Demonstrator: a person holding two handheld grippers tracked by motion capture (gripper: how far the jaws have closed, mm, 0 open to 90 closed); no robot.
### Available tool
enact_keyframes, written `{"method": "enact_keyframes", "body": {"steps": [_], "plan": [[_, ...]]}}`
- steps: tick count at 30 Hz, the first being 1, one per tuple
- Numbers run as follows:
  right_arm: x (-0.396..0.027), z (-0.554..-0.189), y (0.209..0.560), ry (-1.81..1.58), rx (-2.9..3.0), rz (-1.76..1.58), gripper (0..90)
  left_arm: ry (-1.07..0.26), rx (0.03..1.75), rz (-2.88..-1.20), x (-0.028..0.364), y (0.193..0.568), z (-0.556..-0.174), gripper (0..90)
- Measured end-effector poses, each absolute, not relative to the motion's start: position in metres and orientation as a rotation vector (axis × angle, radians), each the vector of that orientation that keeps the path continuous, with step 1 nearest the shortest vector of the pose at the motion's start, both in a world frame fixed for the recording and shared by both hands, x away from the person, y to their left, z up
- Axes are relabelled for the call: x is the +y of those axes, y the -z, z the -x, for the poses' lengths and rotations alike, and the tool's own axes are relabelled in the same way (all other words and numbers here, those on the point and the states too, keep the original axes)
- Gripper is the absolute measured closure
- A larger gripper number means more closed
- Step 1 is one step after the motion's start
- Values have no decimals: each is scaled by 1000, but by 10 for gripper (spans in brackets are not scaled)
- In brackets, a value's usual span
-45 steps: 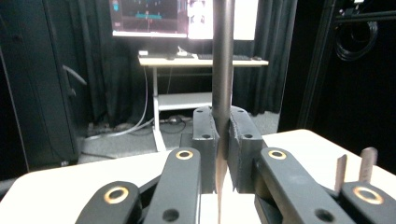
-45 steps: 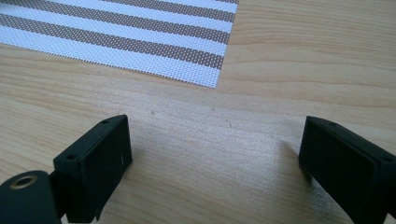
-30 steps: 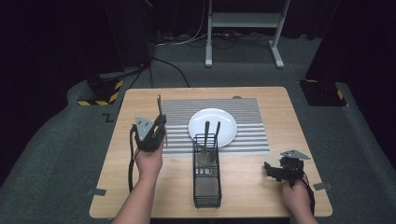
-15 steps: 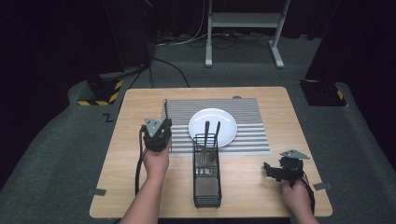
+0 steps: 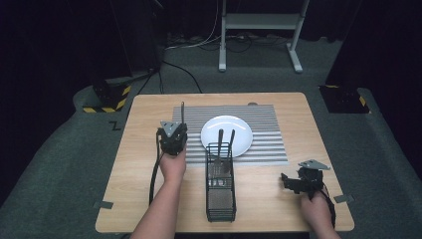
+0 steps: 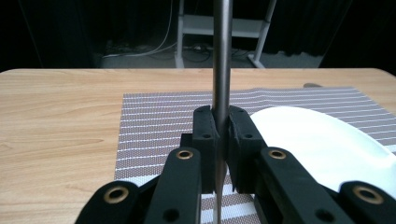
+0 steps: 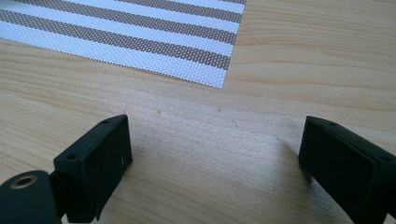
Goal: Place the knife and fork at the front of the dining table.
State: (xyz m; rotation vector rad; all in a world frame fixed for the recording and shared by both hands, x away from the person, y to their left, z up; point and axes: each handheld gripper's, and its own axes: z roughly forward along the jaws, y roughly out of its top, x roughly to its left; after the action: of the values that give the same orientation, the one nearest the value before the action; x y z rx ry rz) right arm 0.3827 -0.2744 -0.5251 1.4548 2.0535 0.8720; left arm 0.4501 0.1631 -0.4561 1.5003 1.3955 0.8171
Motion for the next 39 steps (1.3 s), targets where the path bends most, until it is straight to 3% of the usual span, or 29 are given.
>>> {"method": "enact_keyframes", "body": {"steps": [39], "plan": [[-274, -383, 525, -878, 2067, -1444, 93, -709, 1648, -1518, 157, 503, -515, 826]]}}
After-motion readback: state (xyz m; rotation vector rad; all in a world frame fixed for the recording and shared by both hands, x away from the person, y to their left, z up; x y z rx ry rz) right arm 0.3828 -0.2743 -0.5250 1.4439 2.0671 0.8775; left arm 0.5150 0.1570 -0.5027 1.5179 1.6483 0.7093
